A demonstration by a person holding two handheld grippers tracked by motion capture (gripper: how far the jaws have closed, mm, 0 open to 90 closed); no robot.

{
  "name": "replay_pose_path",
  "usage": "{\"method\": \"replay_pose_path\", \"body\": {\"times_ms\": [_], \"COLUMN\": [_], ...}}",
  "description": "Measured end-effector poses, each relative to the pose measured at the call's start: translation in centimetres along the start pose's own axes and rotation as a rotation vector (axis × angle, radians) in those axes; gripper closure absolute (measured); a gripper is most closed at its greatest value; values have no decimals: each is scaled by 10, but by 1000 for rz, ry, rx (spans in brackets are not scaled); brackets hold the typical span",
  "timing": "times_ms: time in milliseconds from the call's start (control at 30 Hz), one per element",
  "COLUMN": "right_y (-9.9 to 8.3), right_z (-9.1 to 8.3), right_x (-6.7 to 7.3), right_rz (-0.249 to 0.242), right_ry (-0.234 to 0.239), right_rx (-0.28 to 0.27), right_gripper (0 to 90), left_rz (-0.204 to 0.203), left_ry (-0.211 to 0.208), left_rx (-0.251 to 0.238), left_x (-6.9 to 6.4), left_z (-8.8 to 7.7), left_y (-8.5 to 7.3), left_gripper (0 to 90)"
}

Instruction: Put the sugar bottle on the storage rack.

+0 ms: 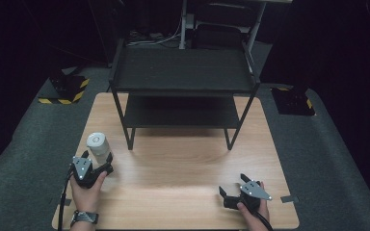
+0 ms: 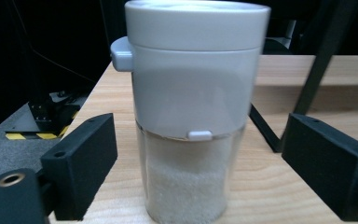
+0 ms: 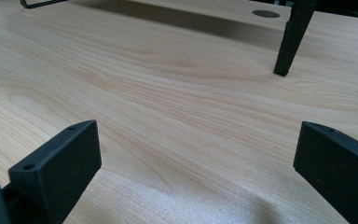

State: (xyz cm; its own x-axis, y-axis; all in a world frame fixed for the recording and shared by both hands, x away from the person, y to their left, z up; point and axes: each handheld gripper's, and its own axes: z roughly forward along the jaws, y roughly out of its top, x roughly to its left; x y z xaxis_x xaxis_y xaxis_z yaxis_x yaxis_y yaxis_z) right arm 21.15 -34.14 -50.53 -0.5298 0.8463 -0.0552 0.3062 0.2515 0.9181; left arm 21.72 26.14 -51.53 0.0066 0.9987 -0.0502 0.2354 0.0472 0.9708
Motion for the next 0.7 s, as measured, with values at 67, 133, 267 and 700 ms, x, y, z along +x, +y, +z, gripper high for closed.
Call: {"method": "replay_pose_path", "body": {"times_ms": [67,133,267,700], "right_y": [0,0,-1,-2], "right_z": [0,0,0,-1], "right_x": [0,0,0,0], "right_rz": [-3,-6,-3,-3], "right_ry": [2,3,0,2], "right_rx": [-1,-2,-3,-11], "right_gripper": [1,1,1,1], "left_rz": [5,16,29,18], "left_ry": [9,12,37,115], "left_rx": [7,4,-16,-23], "left_x": [-1,-3,-11,-29], "left_z": [3,7,12,23], "left_y": [2,4,10,12], "left_gripper": [131,136,184,305]}}
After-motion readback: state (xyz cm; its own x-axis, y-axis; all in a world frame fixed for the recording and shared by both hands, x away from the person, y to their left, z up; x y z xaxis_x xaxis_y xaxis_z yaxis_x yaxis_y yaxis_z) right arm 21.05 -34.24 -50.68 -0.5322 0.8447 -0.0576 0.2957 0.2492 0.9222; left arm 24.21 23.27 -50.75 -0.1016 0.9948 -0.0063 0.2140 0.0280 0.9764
